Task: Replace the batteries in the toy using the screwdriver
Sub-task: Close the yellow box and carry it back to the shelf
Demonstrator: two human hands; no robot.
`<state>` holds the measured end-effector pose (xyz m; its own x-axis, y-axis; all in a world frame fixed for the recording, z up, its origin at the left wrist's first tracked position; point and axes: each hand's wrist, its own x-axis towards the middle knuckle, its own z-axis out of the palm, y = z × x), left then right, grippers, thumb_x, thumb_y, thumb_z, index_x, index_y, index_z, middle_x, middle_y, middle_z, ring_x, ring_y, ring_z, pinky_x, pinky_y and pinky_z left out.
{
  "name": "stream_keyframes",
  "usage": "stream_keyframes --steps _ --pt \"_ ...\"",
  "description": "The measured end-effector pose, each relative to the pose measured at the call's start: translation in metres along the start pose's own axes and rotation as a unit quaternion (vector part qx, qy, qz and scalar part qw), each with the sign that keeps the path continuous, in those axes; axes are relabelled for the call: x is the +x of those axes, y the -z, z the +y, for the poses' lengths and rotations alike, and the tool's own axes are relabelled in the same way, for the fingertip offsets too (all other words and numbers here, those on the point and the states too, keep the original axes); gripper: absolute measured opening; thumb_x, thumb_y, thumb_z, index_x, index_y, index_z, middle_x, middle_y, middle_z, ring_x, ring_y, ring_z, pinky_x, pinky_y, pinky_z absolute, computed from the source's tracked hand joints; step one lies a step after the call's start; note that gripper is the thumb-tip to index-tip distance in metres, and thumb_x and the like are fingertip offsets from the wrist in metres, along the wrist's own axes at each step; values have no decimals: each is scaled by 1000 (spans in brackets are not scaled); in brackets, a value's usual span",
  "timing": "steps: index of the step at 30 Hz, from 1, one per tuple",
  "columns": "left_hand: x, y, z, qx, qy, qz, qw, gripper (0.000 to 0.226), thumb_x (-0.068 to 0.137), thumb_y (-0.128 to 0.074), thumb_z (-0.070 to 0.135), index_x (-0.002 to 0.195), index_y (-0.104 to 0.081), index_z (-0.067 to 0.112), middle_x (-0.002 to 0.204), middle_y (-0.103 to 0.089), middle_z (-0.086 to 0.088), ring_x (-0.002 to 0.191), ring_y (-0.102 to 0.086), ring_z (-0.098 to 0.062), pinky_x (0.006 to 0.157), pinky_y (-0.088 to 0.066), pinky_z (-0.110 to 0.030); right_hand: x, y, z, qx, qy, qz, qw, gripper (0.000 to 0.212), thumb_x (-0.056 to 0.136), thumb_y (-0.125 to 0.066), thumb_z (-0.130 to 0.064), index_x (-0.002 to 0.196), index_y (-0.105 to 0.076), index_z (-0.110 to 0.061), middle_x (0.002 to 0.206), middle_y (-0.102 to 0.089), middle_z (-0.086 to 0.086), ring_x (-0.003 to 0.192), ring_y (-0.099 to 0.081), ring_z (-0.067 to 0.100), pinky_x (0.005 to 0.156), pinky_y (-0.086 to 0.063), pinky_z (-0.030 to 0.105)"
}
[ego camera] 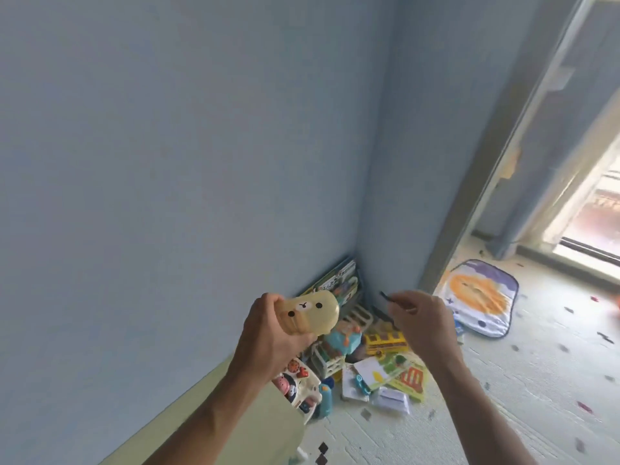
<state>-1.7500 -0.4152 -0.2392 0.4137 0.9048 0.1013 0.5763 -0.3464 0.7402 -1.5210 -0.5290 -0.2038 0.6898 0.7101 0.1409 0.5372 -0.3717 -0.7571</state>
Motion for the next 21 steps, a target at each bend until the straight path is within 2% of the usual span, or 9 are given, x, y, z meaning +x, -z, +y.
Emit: stream_keyframes --steps 2,4,7,9,15,18,21 --pt "0 2 49 -1 -32 -18 999 79 66 -94 44 127 -51 19 122 -57 3 103 -55 -12 67 -40 -5 -5 52 -6 -5 -9 33 999 17 86 -69 -16 98 -80 -18 86 -78 1 68 -64 8 57 -42 14" --pt "2 -1 94 -3 -62 -30 998 80 64 -95 46 126 -52 20 122 -59 2 104 -57 -14 76 -48 -14 -7 100 -4 -6 -19 76 997 16 85 -70 -13 97 -80 -17 87 -77 2 68 -64 12 57 -40 12" --pt "3 -20 158 -8 -93 -48 994 83 61 -95 48 127 -53 20 123 -61 1 107 -61 -18 86 -59 -31 -8 164 10 9 -37 120 992 15 83 -73 -13 96 -81 -15 85 -78 3 72 -70 20 66 -51 25" --pt "2 -40 196 -7 -118 -61 991 84 61 -95 50 126 -53 20 122 -62 1 106 -62 -19 87 -62 -36 -8 202 25 10 -50 135 989 14 83 -74 -13 95 -81 -15 85 -78 4 73 -70 20 68 -51 27" --pt "3 -124 304 1 -174 -116 978 84 60 -94 55 126 -51 24 120 -61 3 103 -61 -15 84 -63 -32 0 309 83 30 -76 193 978 12 82 -72 -12 89 -80 -17 78 -74 -1 62 -64 13 58 -43 20" --pt "5 -166 355 1 -187 -134 973 85 61 -93 56 127 -50 24 122 -61 3 106 -61 -17 85 -62 -32 13 360 116 23 -80 208 975 14 83 -72 -15 94 -81 -15 86 -78 4 70 -70 17 61 -42 19" --pt "9 -208 404 -3 -204 -147 968 87 62 -93 55 130 -49 21 122 -60 3 104 -60 -16 73 -54 -19 26 408 149 4 -79 219 973 15 83 -72 -15 95 -81 -15 84 -78 4 70 -70 16 59 -41 18"
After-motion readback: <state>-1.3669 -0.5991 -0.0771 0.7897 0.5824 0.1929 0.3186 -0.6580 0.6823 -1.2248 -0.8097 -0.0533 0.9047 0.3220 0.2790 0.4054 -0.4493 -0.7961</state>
